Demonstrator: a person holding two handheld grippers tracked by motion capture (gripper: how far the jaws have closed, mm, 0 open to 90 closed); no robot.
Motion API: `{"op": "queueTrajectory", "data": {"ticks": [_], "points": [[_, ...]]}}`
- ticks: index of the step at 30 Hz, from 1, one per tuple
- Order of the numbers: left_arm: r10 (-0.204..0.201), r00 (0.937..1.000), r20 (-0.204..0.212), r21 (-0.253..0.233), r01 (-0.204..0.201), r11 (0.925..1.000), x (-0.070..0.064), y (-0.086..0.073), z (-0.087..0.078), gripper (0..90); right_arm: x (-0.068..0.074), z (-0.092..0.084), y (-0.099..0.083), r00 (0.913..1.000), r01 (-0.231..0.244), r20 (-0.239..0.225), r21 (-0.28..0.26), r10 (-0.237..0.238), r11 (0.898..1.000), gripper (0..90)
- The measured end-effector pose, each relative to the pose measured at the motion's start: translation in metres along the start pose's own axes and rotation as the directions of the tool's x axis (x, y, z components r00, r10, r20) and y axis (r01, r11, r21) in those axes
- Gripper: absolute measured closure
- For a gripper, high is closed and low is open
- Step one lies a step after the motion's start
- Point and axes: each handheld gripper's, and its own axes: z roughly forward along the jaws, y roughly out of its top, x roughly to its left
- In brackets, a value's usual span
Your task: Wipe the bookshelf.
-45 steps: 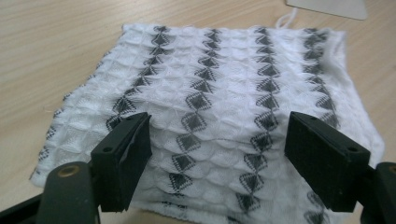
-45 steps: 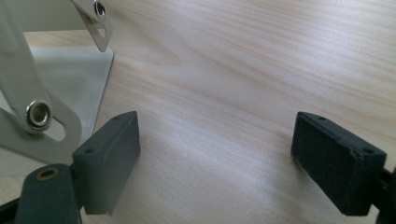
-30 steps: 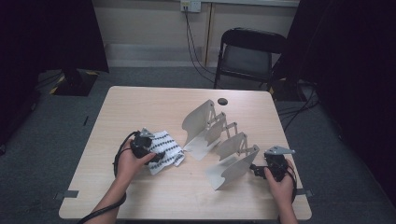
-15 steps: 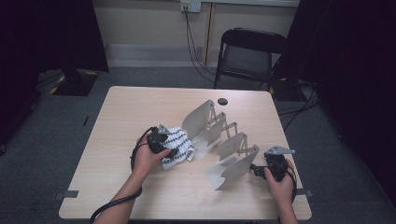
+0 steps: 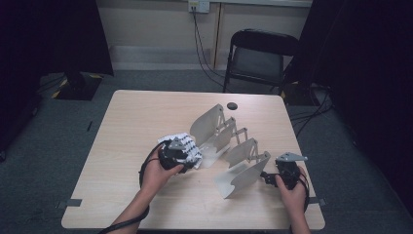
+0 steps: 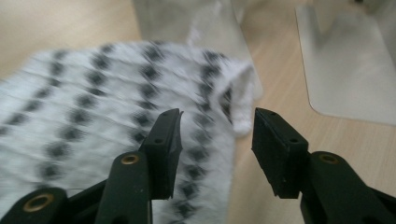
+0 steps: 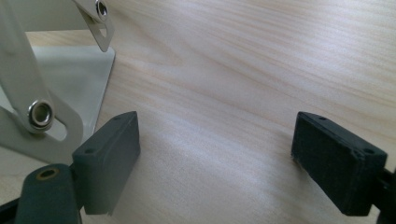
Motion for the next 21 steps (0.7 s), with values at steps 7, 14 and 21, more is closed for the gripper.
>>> {"op": "queueTrajectory", "data": {"ticks": [7, 14, 21], "points": [[-0.033, 0.9994, -0.004, 0.023, 0.033, 0.9992, 0.003, -0.024, -0.01, 55.3, 0.0, 0.0, 0.0, 1.0, -0.001, 0.0, 0.0, 0.001, 1.0, 15.0], [-0.053, 0.9986, -0.001, 0.049, 0.053, 0.9974, 0.013, -0.053, -0.042, 47.4, 0.0, 0.0, 0.0, 1.0, 0.001, -0.001, 0.0, -0.001, 1.0, 15.0], [-0.093, 0.9944, -0.05, 0.057, 0.096, 0.9938, 0.029, -0.08, -0.071, 36.7, 0.0, 0.0, 0.0, 1.0, 0.0, 0.0, 0.0, 0.0, 1.0, 15.0]]}}
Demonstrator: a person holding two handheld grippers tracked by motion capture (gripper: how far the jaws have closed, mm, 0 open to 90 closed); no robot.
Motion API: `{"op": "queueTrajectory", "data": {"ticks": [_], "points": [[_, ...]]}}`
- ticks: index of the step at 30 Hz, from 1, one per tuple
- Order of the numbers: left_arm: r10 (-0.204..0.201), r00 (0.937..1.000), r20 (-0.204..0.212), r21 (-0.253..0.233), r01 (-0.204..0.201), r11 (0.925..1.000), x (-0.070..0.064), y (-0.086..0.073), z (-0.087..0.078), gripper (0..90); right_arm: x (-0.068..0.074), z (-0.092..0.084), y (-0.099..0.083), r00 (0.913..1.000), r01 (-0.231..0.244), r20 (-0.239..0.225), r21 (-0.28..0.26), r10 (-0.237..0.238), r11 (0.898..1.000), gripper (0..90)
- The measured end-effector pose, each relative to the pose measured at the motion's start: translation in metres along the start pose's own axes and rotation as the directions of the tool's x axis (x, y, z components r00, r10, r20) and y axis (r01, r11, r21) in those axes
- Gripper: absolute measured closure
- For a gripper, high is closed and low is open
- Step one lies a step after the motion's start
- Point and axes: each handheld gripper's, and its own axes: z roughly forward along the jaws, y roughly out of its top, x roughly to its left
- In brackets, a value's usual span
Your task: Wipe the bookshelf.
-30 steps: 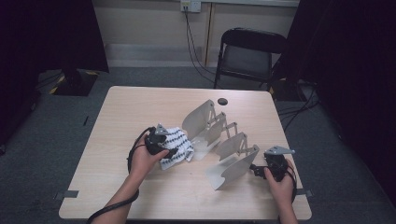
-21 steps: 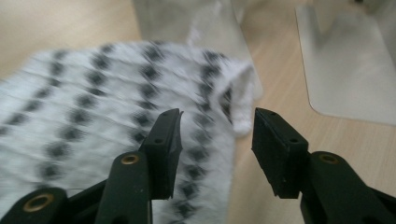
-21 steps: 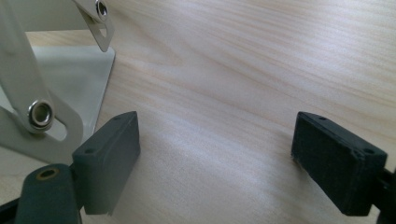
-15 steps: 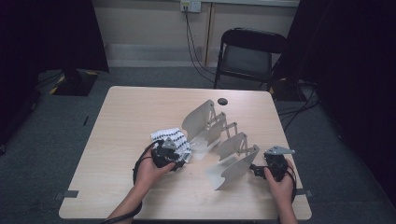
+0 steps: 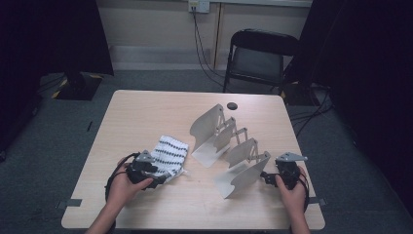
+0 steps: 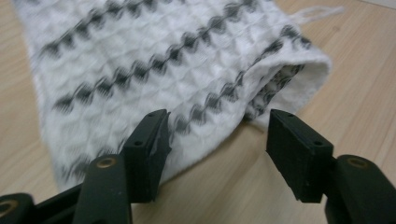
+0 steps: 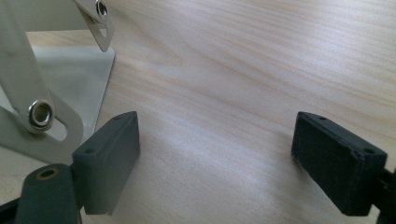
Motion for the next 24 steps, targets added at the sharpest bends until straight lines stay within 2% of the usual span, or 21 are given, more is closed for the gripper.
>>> {"op": "queueTrajectory", "data": {"ticks": [2, 3, 5, 8, 11, 14, 18, 20, 21, 24], "points": [[-0.009, 0.9999, -0.012, 0.002, 0.009, 1.0, 0.001, -0.003, -0.004, 34.3, 0.0, 0.0, 0.0, 1.0, 0.0, 0.0, 0.0, 0.0, 1.0, 15.0], [0.003, 0.9998, -0.019, 0.004, -0.003, 1.0, 0.002, -0.003, -0.006, 33.1, 0.0, 0.0, 0.0, 1.0, 0.001, 0.0, 0.0, -0.001, 1.0, 15.0], [-0.02, 0.9998, -0.007, -0.022, 0.019, 0.9996, 0.004, 0.0, -0.009, 32.2, 0.0, 0.0, 0.0, 1.0, 0.0, 0.0, 0.0, 0.0, 1.0, 15.0], [-0.032, 0.9994, -0.012, -0.056, 0.031, 0.9979, 0.008, 0.01, -0.013, 29.4, 0.0, 0.0, 0.0, 1.0, 0.001, 0.0, 0.0, -0.001, 1.0, 15.0], [-0.049, 0.998, -0.041, -0.085, 0.045, 0.9954, 0.009, 0.026, -0.012, 27.8, 0.0, 0.0, 0.0, 1.0, 0.0, 0.0, 0.0, 0.0, 1.0, 15.0], [-0.053, 0.9951, -0.083, -0.098, 0.044, 0.9942, 0.013, 0.036, 0.001, 27.0, 0.0, 0.0, 0.0, 1.0, -0.001, 0.0, 0.0, 0.001, 1.0, 15.0], [-0.052, 0.9943, -0.093, -0.088, 0.044, 0.9952, 0.019, 0.038, 0.027, 24.3, 0.0, 0.0, 0.0, 1.0, 0.0, 0.0, 0.0, 0.0, 1.0, 15.0], [-0.071, 0.9928, -0.096, -0.087, 0.063, 0.9942, 0.02, 0.035, 0.039, 20.7, 0.0, 0.0, 0.0, 1.0, 0.0, -0.001, 0.0, 0.0, 1.0, 15.0], [-0.058, 0.9928, -0.105, -0.101, 0.047, 0.9938, 0.02, 0.036, 0.041, 18.4, 0.0, 0.0, 0.0, 1.0, 0.002, -0.002, 0.0, -0.002, 1.0, 15.0], [-0.033, 0.9925, -0.117, -0.092, 0.022, 0.9955, 0.018, 0.036, 0.042, 19.8, 0.0, 0.0, 0.0, 1.0, 0.002, -0.003, 0.001, -0.002, 1.0, 15.0]]}}
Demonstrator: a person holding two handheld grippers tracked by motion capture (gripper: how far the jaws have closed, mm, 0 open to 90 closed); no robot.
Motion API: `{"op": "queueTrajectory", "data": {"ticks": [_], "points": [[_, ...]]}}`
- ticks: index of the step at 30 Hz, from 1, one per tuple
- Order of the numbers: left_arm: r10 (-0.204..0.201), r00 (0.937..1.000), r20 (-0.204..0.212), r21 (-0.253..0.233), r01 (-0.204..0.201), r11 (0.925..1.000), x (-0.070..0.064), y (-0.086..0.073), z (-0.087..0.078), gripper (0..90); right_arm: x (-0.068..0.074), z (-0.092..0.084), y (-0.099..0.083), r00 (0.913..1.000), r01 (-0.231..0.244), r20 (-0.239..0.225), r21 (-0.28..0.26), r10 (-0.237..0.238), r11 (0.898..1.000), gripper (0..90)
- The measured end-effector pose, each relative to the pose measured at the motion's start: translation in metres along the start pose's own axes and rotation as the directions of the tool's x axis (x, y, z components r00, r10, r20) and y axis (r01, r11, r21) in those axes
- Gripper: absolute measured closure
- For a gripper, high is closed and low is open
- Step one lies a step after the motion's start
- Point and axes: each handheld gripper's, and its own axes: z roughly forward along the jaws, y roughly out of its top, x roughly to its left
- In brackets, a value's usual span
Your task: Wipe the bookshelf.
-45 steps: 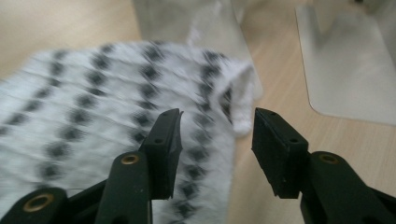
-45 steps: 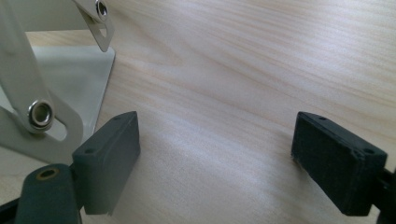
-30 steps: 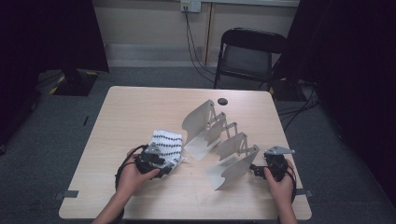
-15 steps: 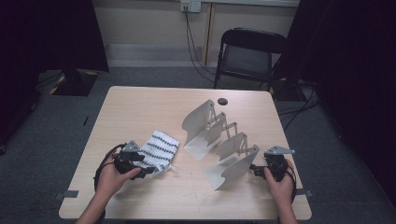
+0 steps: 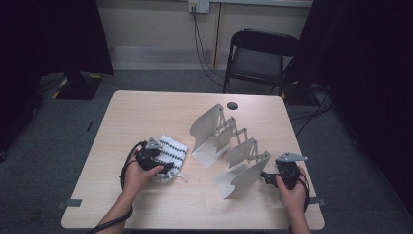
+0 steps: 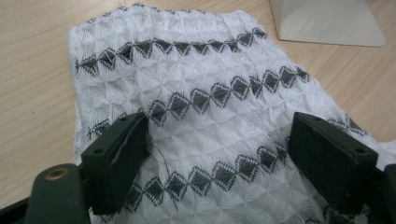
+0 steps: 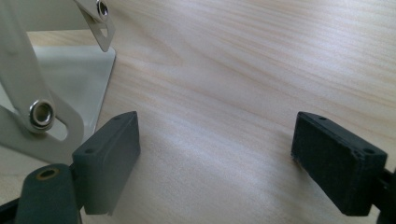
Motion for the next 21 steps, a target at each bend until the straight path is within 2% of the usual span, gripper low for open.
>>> {"op": "queueTrajectory", "data": {"ticks": [3, 5, 7, 10, 13, 14, 16, 19, 21], "points": [[0.021, 0.9995, 0.022, -0.011, -0.021, 0.9997, -0.002, -0.001, -0.002, 27.7, 0.0, 0.0, 0.0, 1.0, 0.0, 0.0, 0.0, 0.0, 1.0, 15.0], [0.041, 0.9973, 0.061, -0.007, -0.041, 0.9991, -0.004, 0.0, -0.004, 42.0, 0.0, 0.0, 0.0, 1.0, 0.0, 0.0, 0.0, 0.0, 1.0, 15.0], [0.042, 0.9955, 0.086, -0.003, -0.041, 0.9991, -0.006, 0.0, -0.005, 56.3, 0.0, 0.0, 0.0, 1.0, 0.0, 0.0, 0.0, 0.0, 1.0, 15.0], [0.032, 0.9887, 0.147, 0.023, -0.036, 0.9991, -0.011, 0.001, -0.007, 72.7, 0.0, 0.0, 0.0, 1.0, 0.0, 0.0, 0.0, 0.0, 1.0, 15.0], [0.06, 0.9818, 0.18, 0.051, -0.071, 0.9962, -0.021, 0.001, -0.012, 78.0, 0.0, 0.0, 0.0, 1.0, 0.001, 0.0, -0.001, -0.001, 1.0, 15.0], [0.068, 0.9782, 0.196, 0.059, -0.081, 0.9949, -0.024, 0.002, -0.015, 78.9, 0.0, 0.0, 0.0, 1.0, 0.0, 0.0, 0.0, 0.0, 1.0, 15.0], [0.108, 0.9673, 0.23, 0.041, -0.121, 0.9919, -0.034, 0.003, -0.017, 79.7, 0.0, 0.0, 0.0, 1.0, 0.0, 0.0, 0.0, 0.0, 1.0, 15.0], [0.136, 0.9521, 0.274, 0.014, -0.145, 0.9893, -0.047, 0.006, -0.018, 79.8, 0.0, 0.0, 0.0, 1.0, 0.0, 0.0, -0.001, 0.0, 1.0, 15.0], [0.159, 0.9384, 0.307, -0.003, -0.166, 0.9861, -0.056, 0.012, -0.016, 79.9, 0.0, 0.0, 0.0, 1.0, 0.0, 0.0, 0.0, 0.0, 1.0, 15.0]]}}
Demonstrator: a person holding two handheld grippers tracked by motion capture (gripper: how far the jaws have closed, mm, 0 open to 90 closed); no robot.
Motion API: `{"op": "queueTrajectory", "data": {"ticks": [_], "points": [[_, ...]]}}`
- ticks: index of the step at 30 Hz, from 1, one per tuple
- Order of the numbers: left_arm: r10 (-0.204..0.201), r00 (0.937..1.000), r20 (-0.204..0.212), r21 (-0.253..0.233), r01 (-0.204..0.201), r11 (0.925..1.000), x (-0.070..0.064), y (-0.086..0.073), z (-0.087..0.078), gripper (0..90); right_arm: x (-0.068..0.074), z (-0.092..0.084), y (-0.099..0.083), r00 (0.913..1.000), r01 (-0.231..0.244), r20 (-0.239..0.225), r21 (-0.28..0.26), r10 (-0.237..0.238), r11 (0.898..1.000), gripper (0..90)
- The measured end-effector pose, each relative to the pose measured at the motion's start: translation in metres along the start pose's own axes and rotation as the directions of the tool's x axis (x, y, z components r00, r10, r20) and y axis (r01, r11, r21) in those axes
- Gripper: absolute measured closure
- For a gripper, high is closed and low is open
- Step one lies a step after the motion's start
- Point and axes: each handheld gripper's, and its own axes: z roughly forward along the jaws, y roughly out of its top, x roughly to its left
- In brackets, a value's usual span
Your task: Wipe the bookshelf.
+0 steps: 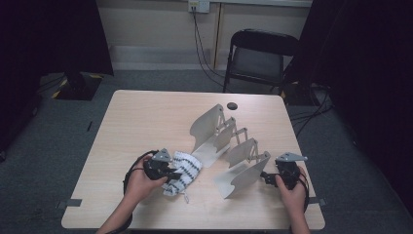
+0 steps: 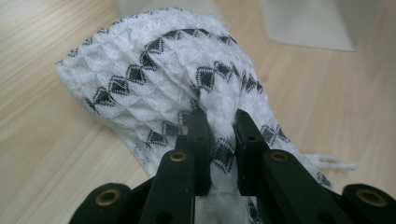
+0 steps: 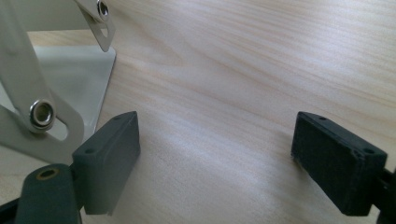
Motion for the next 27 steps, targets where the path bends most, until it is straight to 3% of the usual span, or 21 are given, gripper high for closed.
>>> {"op": "queueTrajectory", "data": {"ticks": [4, 9, 13, 16, 19, 23, 25, 27], "points": [[0.02, 0.9979, 0.061, -0.009, -0.02, 0.9998, -0.012, 0.013, 0.012, 79.8, 0.0, 0.0, 0.0, 1.0, 0.0, 0.0, 0.0, 0.0, 1.0, 15.0], [0.074, 0.9918, 0.104, -0.009, -0.073, 0.9973, -0.029, 0.025, 0.033, 79.7, 0.0, 0.0, 0.0, 1.0, -0.001, 0.0, 0.0, 0.001, 1.0, 15.0], [0.127, 0.9822, 0.139, -0.003, -0.128, 0.9918, -0.042, 0.034, 0.052, 79.6, 0.0, 0.0, 0.0, 1.0, 0.0, 0.0, 0.0, 0.0, 1.0, 14.9], [0.175, 0.9723, 0.154, 0.015, -0.18, 0.9836, -0.046, 0.043, 0.061, 79.3, 0.0, 0.0, 0.0, 1.0, 0.0, -0.001, -0.001, 0.0, 1.0, 15.0], [0.193, 0.9674, 0.164, 0.018, -0.198, 0.9799, -0.051, 0.049, 0.071, 78.9, 0.0, 0.0, 0.0, 1.0, 0.001, -0.001, -0.001, -0.001, 1.0, 14.9], [0.19, 0.969, 0.158, 0.014, -0.195, 0.9808, -0.054, 0.051, 0.083, 75.2, 0.0, 0.001, 0.0, 1.0, 0.001, -0.002, -0.001, -0.001, 1.0, 14.9], [0.158, 0.9772, 0.142, 0.012, -0.161, 0.9868, -0.054, 0.052, 0.086, 71.0, 0.0, 0.001, 0.001, 1.0, 0.001, -0.003, -0.001, -0.001, 1.0, 14.9], [0.16, 0.9815, 0.105, 0.026, -0.164, 0.9862, -0.054, 0.054, 0.088, 58.7, 0.0, 0.001, 0.001, 1.0, 0.001, -0.002, -0.001, -0.001, 1.0, 14.9]]}}
